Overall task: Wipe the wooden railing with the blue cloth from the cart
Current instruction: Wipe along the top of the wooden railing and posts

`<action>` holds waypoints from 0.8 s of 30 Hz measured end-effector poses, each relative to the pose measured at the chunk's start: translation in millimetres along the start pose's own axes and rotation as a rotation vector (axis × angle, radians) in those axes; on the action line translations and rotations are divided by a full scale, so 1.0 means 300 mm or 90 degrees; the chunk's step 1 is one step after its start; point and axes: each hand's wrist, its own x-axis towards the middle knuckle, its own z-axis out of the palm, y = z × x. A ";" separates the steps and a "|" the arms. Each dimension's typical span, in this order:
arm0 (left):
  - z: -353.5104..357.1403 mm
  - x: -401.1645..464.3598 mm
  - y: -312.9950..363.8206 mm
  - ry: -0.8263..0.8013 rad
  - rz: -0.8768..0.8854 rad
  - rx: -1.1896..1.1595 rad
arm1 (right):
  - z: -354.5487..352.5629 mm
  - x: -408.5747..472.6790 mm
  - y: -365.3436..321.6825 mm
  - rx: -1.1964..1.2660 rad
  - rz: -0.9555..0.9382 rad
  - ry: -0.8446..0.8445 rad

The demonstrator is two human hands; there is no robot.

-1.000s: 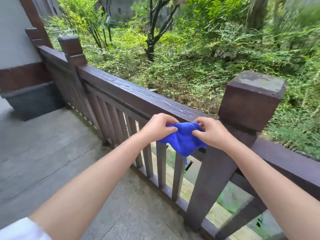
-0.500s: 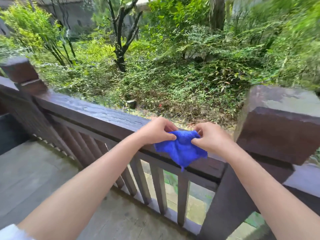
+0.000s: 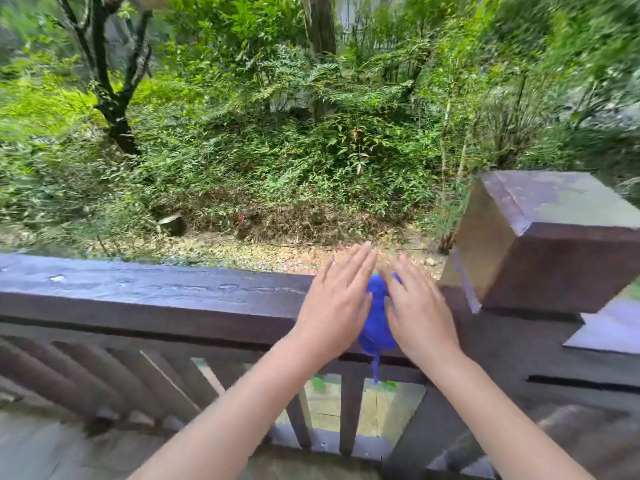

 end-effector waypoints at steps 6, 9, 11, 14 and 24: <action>0.116 -0.024 -0.020 -0.191 0.063 0.047 | 0.085 -0.052 0.063 -0.086 0.109 -0.162; 0.115 -0.020 -0.057 -0.150 0.061 0.045 | 0.098 -0.012 0.031 -0.098 0.105 -0.170; 0.104 -0.025 -0.090 -0.127 0.045 0.036 | 0.109 0.018 -0.003 -0.088 0.107 -0.185; 0.084 -0.056 -0.176 -0.153 0.009 0.034 | 0.136 0.061 -0.087 -0.039 0.097 -0.199; -0.003 -0.057 -0.250 -0.116 -0.186 0.003 | 0.172 0.093 -0.134 0.022 0.029 -0.177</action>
